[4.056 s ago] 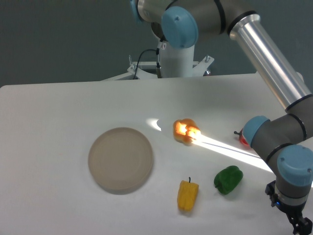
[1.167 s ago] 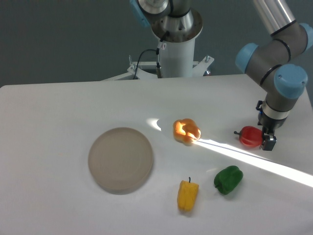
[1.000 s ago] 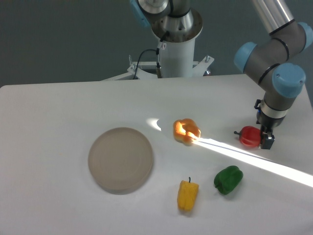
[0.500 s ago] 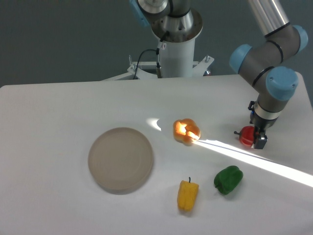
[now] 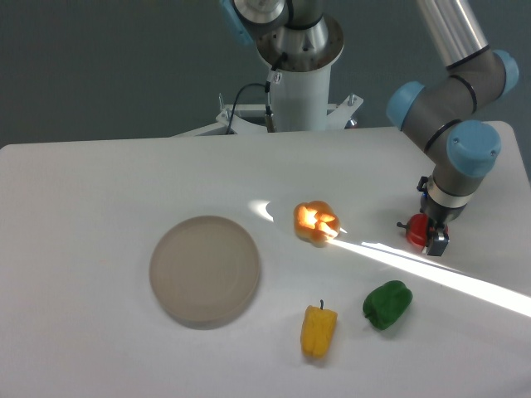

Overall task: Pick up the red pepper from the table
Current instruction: 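Lift the gripped red bell pepper up off the table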

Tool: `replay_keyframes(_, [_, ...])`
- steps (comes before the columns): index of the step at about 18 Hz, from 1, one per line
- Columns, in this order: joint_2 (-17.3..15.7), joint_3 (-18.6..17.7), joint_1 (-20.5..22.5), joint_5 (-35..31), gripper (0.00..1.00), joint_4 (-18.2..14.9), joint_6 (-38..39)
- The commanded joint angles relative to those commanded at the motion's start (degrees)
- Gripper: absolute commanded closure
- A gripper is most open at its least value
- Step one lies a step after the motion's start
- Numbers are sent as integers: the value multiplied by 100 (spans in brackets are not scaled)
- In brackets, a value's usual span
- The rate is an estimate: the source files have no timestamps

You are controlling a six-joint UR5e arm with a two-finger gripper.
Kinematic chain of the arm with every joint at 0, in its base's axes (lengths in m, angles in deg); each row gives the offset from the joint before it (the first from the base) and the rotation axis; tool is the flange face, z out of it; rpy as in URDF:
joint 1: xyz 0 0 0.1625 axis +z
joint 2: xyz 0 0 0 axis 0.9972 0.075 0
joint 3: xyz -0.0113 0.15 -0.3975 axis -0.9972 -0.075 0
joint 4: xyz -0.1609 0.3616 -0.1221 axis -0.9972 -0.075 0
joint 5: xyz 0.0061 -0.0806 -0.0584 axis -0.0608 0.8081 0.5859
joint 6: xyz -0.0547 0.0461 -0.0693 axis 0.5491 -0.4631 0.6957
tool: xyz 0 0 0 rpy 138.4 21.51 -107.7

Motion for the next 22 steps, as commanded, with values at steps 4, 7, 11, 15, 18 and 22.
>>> replay_keyframes(4, [-9, 105, 9, -9, 44, -17, 9])
replay_keyframes(7, [-17, 193, 9, -26, 49, -18, 9])
replay_keyframes(11, [-44, 413, -9, -9, 50, -53, 105])
replay_keyframes(15, [9, 843, -263, 9, 50, -105, 833])
replay_keyframes(18, [122, 1290, -518, 17, 50, -114, 1482])
replay_keyframes(22, [220, 1670, -904, 17, 50, -114, 2301])
